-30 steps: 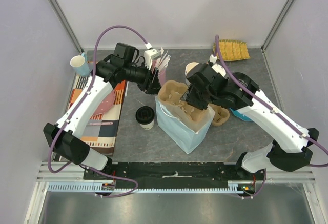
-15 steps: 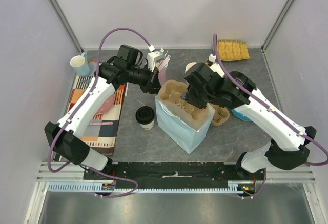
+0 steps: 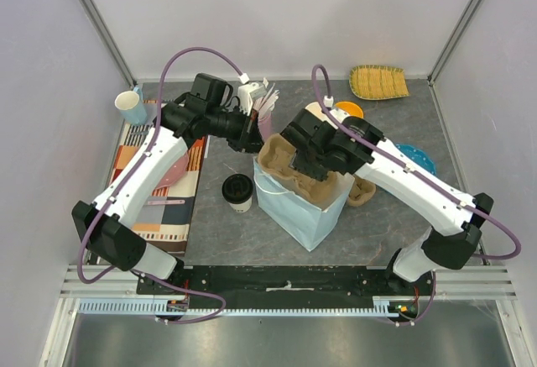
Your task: Pack the takeout coffee
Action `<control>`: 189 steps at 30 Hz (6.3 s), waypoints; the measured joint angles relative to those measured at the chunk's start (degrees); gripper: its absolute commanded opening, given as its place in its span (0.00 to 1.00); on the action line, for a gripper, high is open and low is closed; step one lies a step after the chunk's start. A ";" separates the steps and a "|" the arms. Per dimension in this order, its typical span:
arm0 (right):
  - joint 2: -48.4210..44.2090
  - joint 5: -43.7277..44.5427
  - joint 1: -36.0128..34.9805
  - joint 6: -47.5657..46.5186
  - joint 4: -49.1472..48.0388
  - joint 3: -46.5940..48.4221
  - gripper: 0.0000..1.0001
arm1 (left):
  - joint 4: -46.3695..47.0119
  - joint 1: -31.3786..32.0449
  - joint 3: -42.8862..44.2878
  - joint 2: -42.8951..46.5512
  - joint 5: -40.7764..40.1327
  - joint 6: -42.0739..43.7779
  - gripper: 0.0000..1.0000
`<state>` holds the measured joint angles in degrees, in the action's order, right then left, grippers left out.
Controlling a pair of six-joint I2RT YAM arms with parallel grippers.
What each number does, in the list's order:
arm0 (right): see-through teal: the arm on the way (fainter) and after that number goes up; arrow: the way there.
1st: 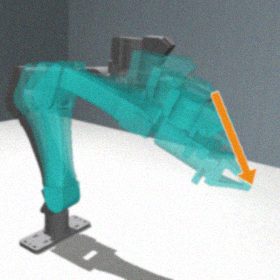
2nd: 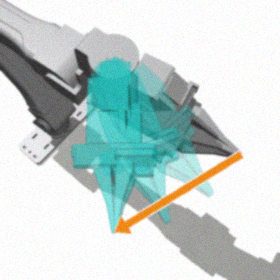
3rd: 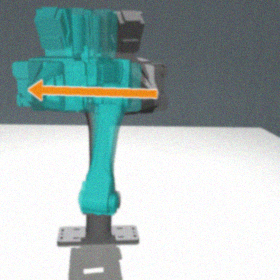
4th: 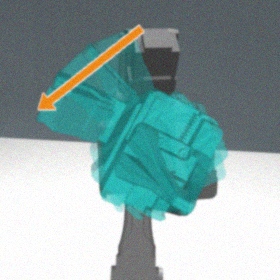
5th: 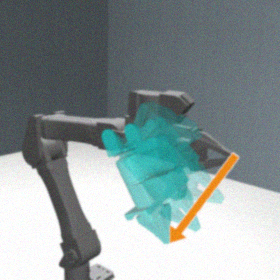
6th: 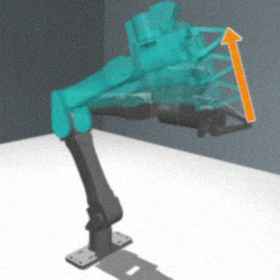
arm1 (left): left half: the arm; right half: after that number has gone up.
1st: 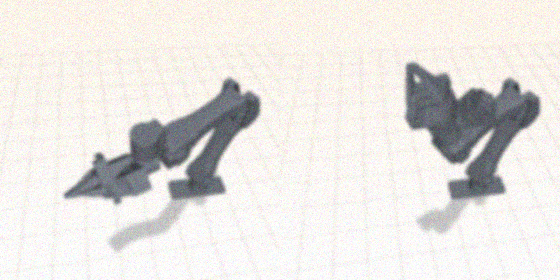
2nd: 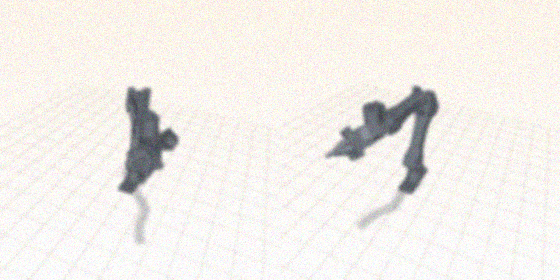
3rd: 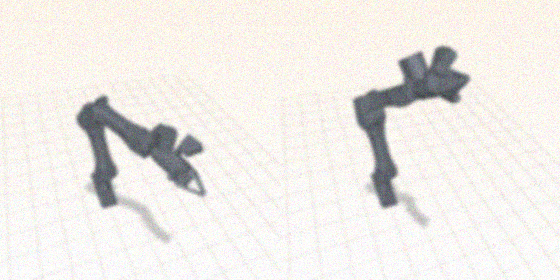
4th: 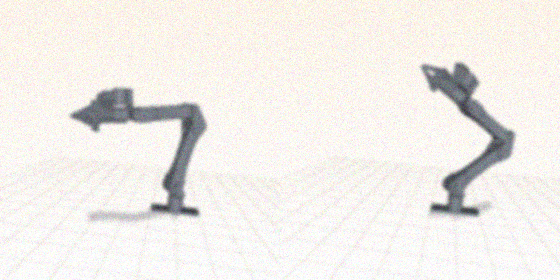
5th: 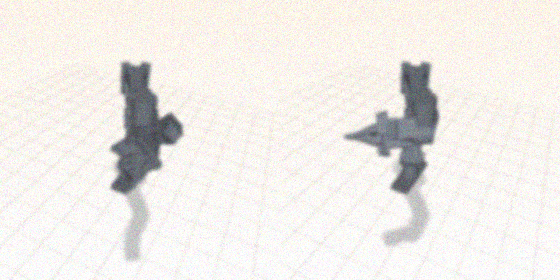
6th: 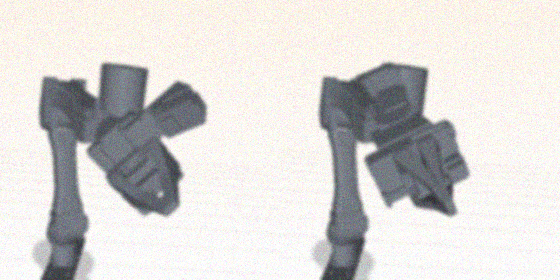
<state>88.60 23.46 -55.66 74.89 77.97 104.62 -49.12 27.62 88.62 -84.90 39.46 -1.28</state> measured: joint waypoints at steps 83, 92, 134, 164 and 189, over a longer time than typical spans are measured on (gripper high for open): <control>5.44 4.42 -2.67 -3.69 -12.13 -23.39 0.98 | 6.84 0.48 -6.03 2.34 1.22 -5.35 0.02; 3.98 4.92 -4.96 -3.78 -7.58 -18.91 0.98 | 6.82 0.48 -6.08 2.34 1.16 -5.33 0.02; -4.57 16.92 -9.22 -10.43 -4.42 -7.93 0.98 | 7.02 0.52 -6.08 0.90 -0.39 -5.29 0.02; -20.46 18.71 -9.55 -37.35 -28.39 -14.40 0.98 | 3.23 0.52 -0.55 -0.83 -4.72 -2.03 0.61; 2.56 -30.23 -9.70 -91.56 -35.74 10.03 0.80 | -5.73 -11.52 7.28 6.93 -16.83 5.07 0.96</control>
<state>91.15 -6.76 -65.36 -16.67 42.24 114.65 -54.85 16.10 95.90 -77.97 22.63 3.79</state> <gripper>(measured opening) 0.852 0.952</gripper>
